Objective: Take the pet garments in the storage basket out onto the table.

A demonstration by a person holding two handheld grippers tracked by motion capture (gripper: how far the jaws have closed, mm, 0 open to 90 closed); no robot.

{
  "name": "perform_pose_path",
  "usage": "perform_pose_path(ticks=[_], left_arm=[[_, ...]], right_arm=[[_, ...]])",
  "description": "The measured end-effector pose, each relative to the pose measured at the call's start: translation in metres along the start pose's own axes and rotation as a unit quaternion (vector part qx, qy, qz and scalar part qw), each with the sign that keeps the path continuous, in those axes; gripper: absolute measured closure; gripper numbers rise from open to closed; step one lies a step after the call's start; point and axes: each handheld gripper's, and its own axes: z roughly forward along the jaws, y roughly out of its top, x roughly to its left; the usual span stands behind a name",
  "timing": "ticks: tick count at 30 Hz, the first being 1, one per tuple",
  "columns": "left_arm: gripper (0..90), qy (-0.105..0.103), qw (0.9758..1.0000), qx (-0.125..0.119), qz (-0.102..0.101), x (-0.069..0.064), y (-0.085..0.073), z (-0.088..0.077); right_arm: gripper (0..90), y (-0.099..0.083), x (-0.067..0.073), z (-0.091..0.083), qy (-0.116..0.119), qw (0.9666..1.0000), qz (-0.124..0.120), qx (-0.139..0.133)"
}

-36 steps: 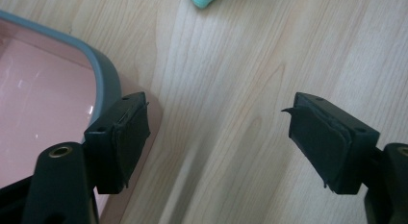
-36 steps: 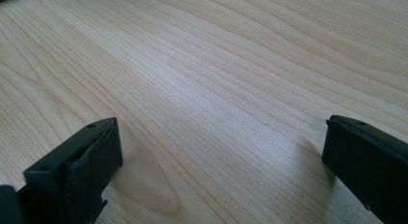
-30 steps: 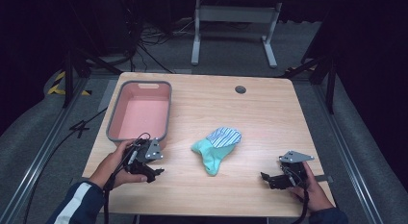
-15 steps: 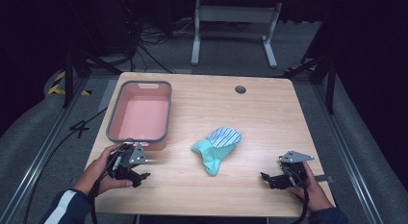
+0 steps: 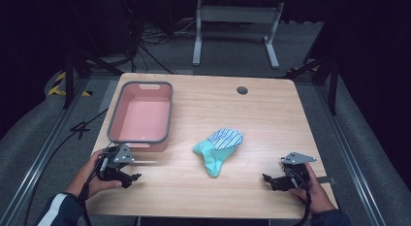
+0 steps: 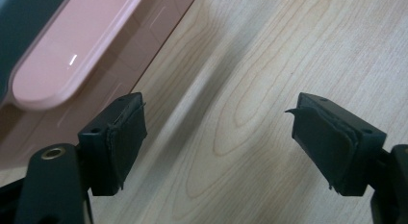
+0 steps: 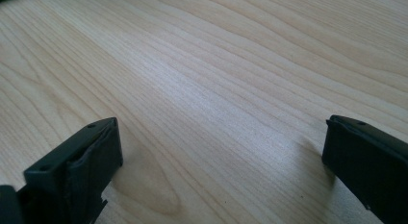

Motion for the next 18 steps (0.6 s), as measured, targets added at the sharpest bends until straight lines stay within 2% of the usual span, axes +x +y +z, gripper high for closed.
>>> perform_pose_path(ticks=[4, 6, 11, 13, 18], left_arm=[[19.1, -0.005, 0.9995, -0.021, -0.022, 0.003, -0.010, 0.003], [19.1, -0.008, 0.9992, -0.027, -0.027, 0.005, -0.014, 0.004], [18.8, -0.023, 0.9965, -0.054, -0.059, 0.013, -0.026, 0.008], [18.9, -0.027, 0.9937, -0.073, -0.081, 0.014, -0.030, 0.011], [18.8, -0.028, 0.9930, -0.068, -0.092, 0.016, -0.040, 0.017]], right_arm=[[0.5, 0.000, 0.000, 0.000, 0.000, 1.0000, 0.000, 0.000], [0.5, 0.000, 0.000, 0.000, 0.000, 1.0000, 0.000, 0.000], [0.5, 0.000, 0.000, 0.000, 0.000, 1.0000, 0.000, 0.000], [0.5, 0.000, 0.000, 0.000, 0.000, 1.0000, 0.000, 0.000], [0.5, 0.001, 0.000, 0.000, 0.001, 1.0000, 0.001, 0.000]])
